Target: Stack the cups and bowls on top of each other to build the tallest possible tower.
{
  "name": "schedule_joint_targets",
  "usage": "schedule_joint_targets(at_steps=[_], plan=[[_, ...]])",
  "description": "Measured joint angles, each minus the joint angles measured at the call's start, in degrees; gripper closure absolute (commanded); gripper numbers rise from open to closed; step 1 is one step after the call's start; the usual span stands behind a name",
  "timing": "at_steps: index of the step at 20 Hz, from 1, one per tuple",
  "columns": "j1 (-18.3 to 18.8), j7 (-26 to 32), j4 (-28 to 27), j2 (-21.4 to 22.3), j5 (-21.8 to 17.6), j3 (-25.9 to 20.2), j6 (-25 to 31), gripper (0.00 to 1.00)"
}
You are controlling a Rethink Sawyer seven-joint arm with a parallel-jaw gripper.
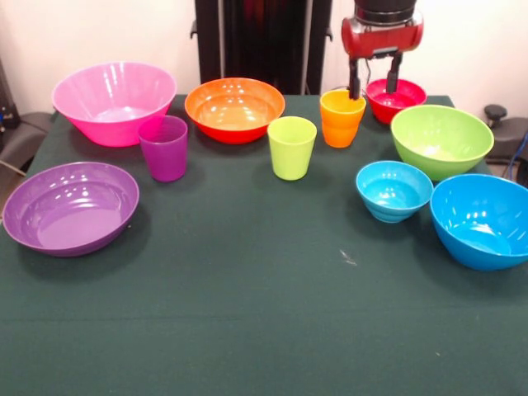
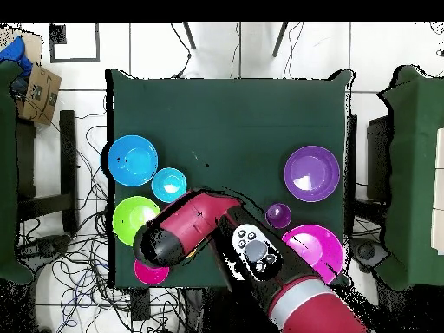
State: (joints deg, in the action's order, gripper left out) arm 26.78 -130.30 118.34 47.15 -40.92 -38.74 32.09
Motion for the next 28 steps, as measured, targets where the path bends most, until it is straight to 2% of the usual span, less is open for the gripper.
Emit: schedule_joint_targets(at_steps=[20,28], plan=[[-5.13,0.00,4.26,0.93,-0.05,-0.10,-5.60,0.00],[-9.15,0.00,4.50,1.79,-0.01,3.06,-7.14,0.00]])
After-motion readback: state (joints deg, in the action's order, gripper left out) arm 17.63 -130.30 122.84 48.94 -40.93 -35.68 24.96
